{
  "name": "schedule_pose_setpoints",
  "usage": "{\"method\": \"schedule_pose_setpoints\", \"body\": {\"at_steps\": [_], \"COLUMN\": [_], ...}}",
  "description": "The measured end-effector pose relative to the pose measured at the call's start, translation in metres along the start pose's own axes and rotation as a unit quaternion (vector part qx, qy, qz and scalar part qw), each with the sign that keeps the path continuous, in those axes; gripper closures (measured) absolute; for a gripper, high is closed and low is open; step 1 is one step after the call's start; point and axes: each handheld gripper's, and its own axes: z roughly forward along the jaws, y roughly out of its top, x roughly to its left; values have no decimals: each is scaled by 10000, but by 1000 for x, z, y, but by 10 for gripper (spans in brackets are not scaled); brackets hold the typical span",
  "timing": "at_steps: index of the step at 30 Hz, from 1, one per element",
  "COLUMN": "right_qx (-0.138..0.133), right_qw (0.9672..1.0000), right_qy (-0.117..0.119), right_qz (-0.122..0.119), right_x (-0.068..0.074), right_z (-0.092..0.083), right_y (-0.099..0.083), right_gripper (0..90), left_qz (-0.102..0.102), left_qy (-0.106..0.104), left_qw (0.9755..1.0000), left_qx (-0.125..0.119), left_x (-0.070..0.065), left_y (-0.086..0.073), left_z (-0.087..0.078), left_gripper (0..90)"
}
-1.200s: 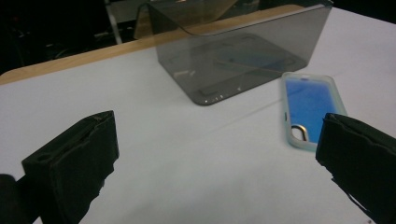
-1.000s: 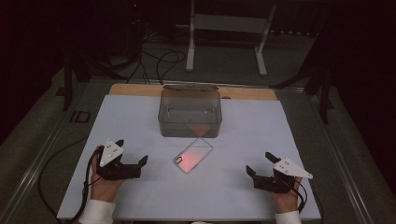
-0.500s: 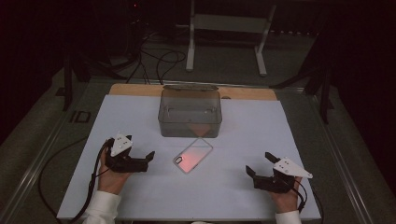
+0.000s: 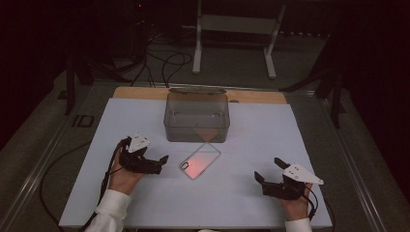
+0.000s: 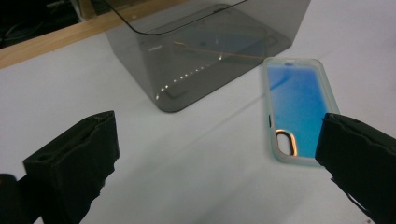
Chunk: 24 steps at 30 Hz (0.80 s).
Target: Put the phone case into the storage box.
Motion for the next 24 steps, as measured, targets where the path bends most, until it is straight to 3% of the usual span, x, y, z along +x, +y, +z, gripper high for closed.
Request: {"method": "schedule_pose_setpoints", "body": {"at_steps": [24], "right_qx": [45], "right_qw": [10000], "right_qy": [41], "right_qz": [3], "right_x": [0], "right_z": [1], "right_y": [0], "right_gripper": [86], "left_qz": [175], "left_qy": [-214], "left_qw": [9989], "left_qx": [390], "left_x": [-3], "left_y": [18], "left_z": [31], "left_gripper": [3]}}
